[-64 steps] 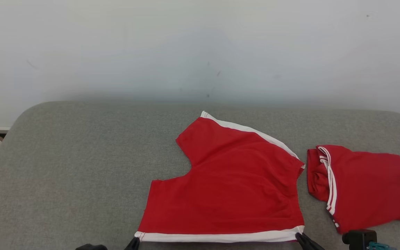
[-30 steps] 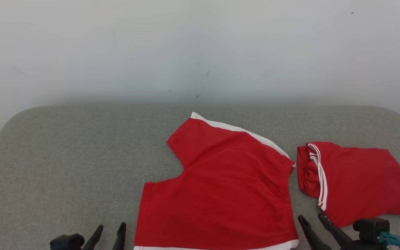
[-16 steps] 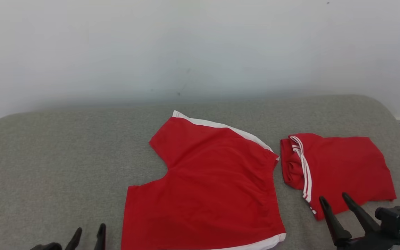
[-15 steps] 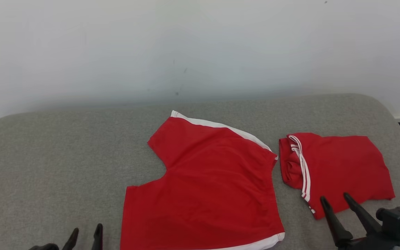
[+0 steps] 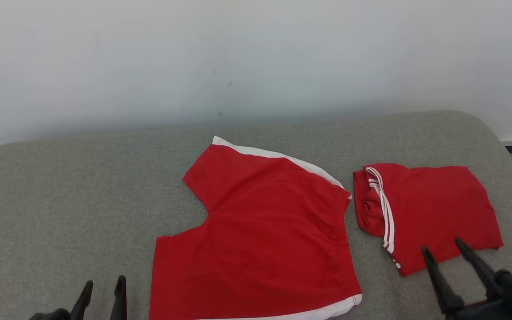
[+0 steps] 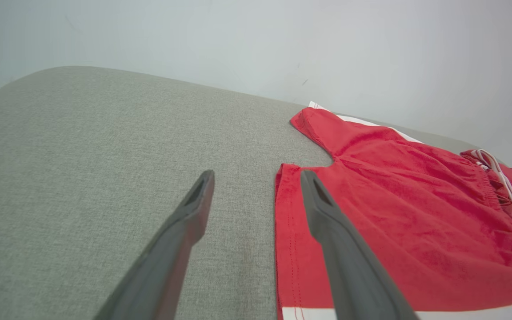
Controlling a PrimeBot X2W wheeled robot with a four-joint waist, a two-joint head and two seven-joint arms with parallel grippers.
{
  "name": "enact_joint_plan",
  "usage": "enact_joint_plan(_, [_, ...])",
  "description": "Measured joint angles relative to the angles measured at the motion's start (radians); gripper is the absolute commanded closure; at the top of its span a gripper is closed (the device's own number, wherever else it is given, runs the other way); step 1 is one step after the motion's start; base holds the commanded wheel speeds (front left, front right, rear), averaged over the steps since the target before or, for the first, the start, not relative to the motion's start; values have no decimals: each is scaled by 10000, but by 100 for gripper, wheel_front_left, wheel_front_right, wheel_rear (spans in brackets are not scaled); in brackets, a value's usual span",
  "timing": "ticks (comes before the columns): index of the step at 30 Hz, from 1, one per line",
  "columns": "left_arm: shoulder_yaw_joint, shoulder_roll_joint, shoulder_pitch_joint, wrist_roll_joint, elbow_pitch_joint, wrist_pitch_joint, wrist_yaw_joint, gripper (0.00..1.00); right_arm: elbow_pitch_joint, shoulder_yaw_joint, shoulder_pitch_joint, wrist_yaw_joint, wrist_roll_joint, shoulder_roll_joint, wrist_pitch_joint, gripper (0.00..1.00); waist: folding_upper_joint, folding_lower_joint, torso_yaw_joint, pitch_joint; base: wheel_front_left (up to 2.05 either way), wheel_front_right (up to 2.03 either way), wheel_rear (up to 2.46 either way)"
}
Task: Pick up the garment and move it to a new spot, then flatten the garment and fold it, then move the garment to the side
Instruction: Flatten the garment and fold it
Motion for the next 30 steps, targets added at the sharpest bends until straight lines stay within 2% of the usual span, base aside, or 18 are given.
enact_joint_plan(3, [232, -121, 52, 155, -410, 0, 0, 0, -882, -719, -16, -8, -546, 19, -38, 0, -1, 0, 26, 28, 0, 0, 0])
enact_joint_plan(5, [424, -245, 60, 165, -662, -2, 0, 0, -1239, -1095, -2, -10, -571, 326, -75, 0, 0, 0, 37, 39, 0, 0, 0])
enact_joint_plan(9, [769, -330, 210, 339, -955, -15, 0, 0, -1386, -1358, 111, -10, -556, 702, -75, 0, 0, 0, 43, 88, 0, 0, 0])
enact_joint_plan(13, [1034, -433, 379, 416, -1151, -15, 0, 0, -1475, -2194, 198, -10, -328, 1011, -75, 0, 0, 0, -14, 161, 0, 0, 0])
enact_joint_plan(18, [1241, -610, 378, 541, -1388, -15, 0, 0, -1538, -3256, 366, -12, 50, 1708, -77, 0, 0, 0, -44, 209, 0, 0, 0])
enact_joint_plan(26, [1856, -1181, 453, 439, -1590, -15, 0, 0, -1536, -3432, 434, -12, 46, 2228, -77, 0, -1, 0, -2, 245, 0, 0, 0])
enact_joint_plan(30, [2077, -1360, 472, 422, -1649, -15, 0, 0, -1511, -3310, 531, -2, -56, 2247, -77, 0, -2, 0, 55, 252, 0, 0, 0])
